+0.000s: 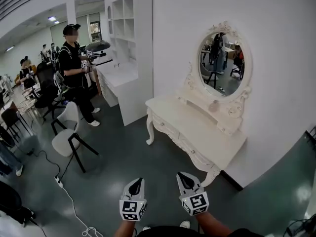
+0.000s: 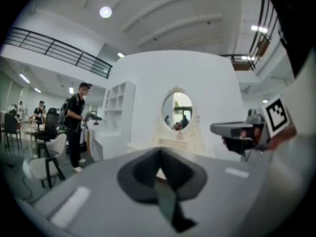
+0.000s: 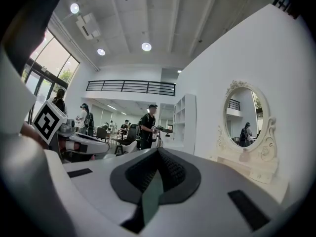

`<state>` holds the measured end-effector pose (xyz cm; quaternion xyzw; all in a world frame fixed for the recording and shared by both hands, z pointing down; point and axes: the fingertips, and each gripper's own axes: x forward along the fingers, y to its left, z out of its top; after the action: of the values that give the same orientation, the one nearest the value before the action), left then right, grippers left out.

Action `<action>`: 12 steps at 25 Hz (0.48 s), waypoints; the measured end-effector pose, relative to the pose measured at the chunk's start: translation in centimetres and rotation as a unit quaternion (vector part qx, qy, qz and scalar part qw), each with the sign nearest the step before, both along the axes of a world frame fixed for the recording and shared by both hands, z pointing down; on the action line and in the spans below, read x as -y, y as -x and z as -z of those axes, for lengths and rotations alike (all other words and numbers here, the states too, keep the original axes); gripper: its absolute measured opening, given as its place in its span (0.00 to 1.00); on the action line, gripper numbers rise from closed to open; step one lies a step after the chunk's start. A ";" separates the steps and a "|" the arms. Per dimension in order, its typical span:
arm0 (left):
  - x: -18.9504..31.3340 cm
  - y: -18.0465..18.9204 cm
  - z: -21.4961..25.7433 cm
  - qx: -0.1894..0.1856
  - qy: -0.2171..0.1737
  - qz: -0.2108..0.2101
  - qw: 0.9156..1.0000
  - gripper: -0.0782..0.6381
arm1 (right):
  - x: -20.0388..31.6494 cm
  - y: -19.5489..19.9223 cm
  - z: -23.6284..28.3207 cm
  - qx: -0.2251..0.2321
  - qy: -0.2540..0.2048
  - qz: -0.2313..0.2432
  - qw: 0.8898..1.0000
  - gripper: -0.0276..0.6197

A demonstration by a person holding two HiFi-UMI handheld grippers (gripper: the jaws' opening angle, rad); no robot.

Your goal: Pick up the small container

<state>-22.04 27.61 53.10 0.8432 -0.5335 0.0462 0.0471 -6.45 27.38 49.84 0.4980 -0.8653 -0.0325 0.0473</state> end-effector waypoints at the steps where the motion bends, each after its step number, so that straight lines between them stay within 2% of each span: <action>1: -0.1 0.4 0.0 -0.002 0.000 0.000 1.000 0.12 | -0.1 0.3 0.0 -0.001 0.000 -0.002 1.000 0.05; 9: -0.7 2.7 -0.6 0.000 -0.007 -0.018 1.000 0.12 | -1.0 2.4 -0.7 0.034 0.022 -0.027 0.999 0.05; 12: -1.3 3.4 -1.2 -0.002 -0.002 -0.031 1.000 0.12 | -2.0 4.1 -1.0 0.026 0.022 -0.026 0.999 0.05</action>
<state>-25.44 28.90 54.33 0.8594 -0.5074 0.0449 0.0444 -10.55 29.41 50.88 0.5195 -0.8537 0.0004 0.0365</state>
